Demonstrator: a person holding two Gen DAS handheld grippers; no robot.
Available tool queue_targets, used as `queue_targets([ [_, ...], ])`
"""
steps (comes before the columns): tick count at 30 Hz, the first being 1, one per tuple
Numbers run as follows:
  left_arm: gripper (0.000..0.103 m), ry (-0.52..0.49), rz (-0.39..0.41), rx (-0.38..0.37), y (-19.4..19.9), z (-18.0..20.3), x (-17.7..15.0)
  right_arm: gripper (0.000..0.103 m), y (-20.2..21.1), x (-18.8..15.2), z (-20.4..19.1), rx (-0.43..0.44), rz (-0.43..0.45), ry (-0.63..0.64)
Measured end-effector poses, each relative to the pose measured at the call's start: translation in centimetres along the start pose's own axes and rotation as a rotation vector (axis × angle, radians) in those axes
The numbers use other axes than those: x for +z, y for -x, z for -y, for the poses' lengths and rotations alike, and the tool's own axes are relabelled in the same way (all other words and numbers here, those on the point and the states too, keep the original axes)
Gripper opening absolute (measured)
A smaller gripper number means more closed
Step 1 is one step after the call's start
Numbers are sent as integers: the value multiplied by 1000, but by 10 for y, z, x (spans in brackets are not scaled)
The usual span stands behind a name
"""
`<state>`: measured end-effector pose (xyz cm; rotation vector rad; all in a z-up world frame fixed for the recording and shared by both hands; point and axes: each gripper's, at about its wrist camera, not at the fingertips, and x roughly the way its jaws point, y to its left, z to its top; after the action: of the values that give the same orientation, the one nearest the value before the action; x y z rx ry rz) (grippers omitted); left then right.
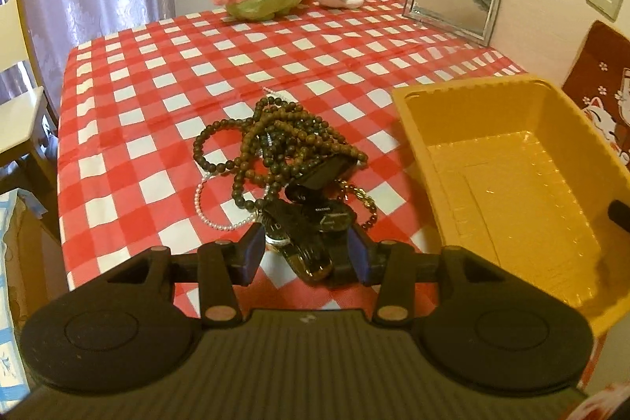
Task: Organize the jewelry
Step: 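Grasp the black rectangular fob from the jewelry pile with the left tool, then carry the black fob into the orange tray and open the left tool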
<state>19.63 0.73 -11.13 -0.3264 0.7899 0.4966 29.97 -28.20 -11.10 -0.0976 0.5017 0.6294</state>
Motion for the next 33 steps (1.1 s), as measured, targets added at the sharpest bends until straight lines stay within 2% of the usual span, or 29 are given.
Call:
queue_targets([
  [4,39,1,-21,4,-11,-6,0,4,1,0,-1,-3,-2,0],
  [7,28,12,-25,-7,-9,-15,2,4,2,0,0,-7,-6,-6],
  [11,28,12,-23,20,-4,-29,0,4,2,0,-1,-9,-11,-6],
  [17,26,-44,-29,-4,-8,-29,-2,4,1,0,-3,-12,-18,-6],
  [20,16,-70,-34,-21,-10,-25,-1,4,1,0,-3,-12,-18,-4],
  [33,14,-65,22,-37,17,-27,9,4,0,-1,-3,-9,-26,-3],
])
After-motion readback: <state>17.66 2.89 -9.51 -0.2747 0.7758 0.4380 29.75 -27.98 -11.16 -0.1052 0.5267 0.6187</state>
